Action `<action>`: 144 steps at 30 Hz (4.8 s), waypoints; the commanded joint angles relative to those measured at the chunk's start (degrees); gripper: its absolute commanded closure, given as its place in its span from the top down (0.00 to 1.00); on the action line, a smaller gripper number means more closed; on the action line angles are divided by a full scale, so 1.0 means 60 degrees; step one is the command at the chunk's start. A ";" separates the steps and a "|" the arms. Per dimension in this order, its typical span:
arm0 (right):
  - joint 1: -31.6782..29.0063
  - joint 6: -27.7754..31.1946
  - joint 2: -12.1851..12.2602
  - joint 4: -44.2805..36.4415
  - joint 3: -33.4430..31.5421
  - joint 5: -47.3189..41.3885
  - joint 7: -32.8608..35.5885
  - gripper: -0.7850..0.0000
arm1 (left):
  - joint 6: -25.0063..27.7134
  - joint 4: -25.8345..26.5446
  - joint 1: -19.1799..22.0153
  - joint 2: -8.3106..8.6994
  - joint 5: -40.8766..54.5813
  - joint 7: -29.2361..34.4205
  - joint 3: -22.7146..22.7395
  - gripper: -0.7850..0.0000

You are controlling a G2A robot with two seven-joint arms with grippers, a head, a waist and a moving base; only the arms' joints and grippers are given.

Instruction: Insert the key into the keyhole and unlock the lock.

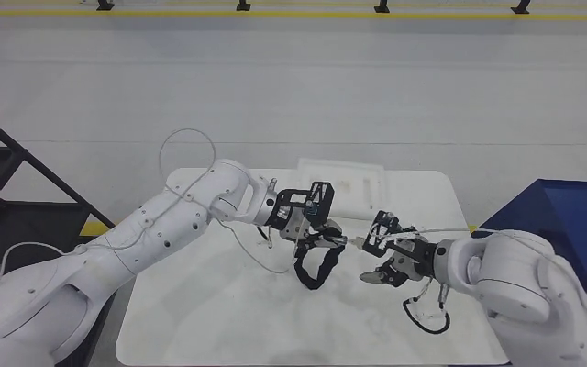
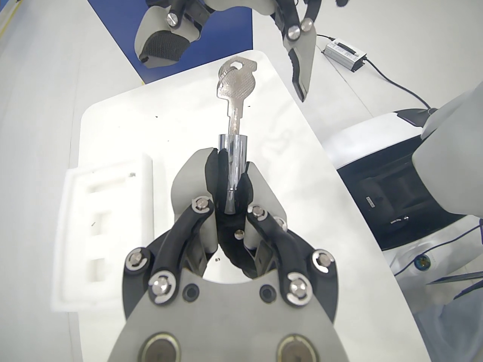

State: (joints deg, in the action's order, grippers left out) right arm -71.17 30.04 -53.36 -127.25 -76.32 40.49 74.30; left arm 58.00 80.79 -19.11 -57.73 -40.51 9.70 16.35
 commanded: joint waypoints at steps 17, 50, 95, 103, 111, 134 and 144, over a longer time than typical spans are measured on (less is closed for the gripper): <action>0.0155 0.2924 0.0957 -0.0888 0.0823 0.4049 -0.2934 0.41 | 0.0000 -0.0575 0.0426 -0.0266 0.2037 0.1543 -0.0659 0.00; -0.0174 0.1081 0.0958 -0.0226 0.0777 0.1460 -0.3047 0.00 | 0.0000 -0.0775 0.0405 -0.0615 0.2246 0.1514 -0.0800 0.00; 0.1677 0.1114 0.1001 0.2698 0.1223 -0.2469 -0.2505 1.00 | 0.0000 -0.3230 -0.0727 -0.1313 -0.0261 -0.0329 0.0499 1.00; 0.3427 0.1661 0.0806 0.4174 0.1787 -0.3215 -0.2773 1.00 | 0.0000 -0.2302 -0.0296 -0.0630 0.0548 0.0374 0.1233 1.00; 0.4783 0.2177 0.0746 0.5020 0.1942 -0.3883 -0.2504 1.00 | 0.0000 -0.2250 0.0371 -0.0157 0.2035 0.1736 0.1475 1.00; 0.5887 0.2509 0.0657 0.5702 0.2342 -0.3809 -0.2763 1.00 | 0.0000 -0.3095 0.1026 -0.0188 0.3048 0.2898 0.1427 1.00; 0.5887 0.2509 0.0657 0.5702 0.2342 -0.3809 -0.2763 1.00 | 0.0000 -0.3095 0.1026 -0.0188 0.3047 0.2897 0.1427 1.00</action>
State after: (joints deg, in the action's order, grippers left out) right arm -35.85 45.09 -49.41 -93.04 -62.27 17.63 57.73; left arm 58.00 62.22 -12.95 -58.86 -22.22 27.08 24.91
